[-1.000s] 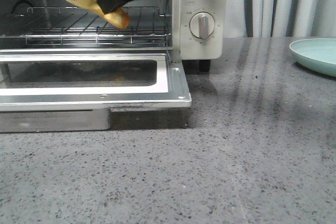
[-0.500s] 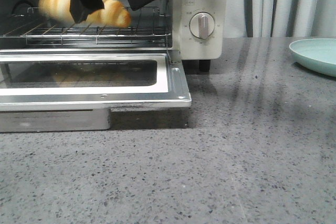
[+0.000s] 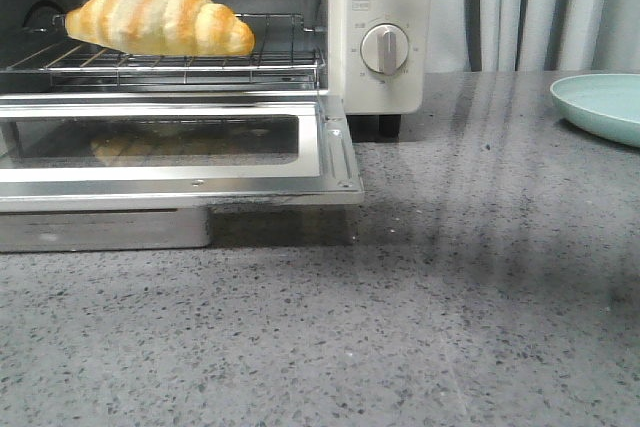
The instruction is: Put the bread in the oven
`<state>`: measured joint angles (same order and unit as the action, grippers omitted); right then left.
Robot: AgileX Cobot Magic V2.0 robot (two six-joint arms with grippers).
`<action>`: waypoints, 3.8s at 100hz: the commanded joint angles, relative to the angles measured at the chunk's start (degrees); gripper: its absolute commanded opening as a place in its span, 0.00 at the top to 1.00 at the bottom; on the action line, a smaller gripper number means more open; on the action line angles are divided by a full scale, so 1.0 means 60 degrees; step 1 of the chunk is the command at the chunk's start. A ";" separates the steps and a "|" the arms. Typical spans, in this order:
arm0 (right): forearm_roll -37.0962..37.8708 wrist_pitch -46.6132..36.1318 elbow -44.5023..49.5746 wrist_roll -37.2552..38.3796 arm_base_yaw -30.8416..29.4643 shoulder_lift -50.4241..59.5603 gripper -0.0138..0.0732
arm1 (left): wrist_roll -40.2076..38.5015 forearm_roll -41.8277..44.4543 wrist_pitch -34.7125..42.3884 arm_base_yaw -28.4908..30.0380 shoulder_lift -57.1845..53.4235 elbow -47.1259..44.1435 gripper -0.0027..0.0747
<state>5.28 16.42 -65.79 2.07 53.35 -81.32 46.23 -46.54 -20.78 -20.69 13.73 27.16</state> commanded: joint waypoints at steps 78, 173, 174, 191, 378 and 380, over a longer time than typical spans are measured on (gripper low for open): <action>0.3114 0.0423 0.5184 -0.0019 -0.2651 1.0099 0.91 | 0.0010 0.0707 0.1324 -0.0053 0.0089 -0.0345 0.99; 0.3114 0.0527 0.5226 -0.0019 -0.2773 1.0305 0.91 | -0.0017 0.1035 0.1728 0.0416 -0.0255 -0.0900 0.99; 0.3114 0.0527 0.5226 -0.0019 -0.2773 1.0305 0.91 | -0.0044 0.1169 0.1763 0.0448 -0.0289 -0.0920 0.99; 0.3114 0.0527 0.5226 -0.0019 -0.2773 1.0305 0.91 | -0.3989 0.5420 0.2335 0.1544 -0.0578 -0.1813 0.99; 0.3114 0.0651 0.5386 -0.0019 -0.2773 1.0467 0.91 | -0.6090 0.5123 0.1272 0.2992 -0.2289 -0.4752 0.99; 0.3114 0.0657 0.5386 -0.0019 -0.2773 1.0467 0.91 | -0.6090 0.5123 0.1272 0.2992 -0.2289 -0.4752 0.99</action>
<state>22.81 23.94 -32.32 2.07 37.09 -18.22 10.24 -14.86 -17.00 -2.92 -0.19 0.05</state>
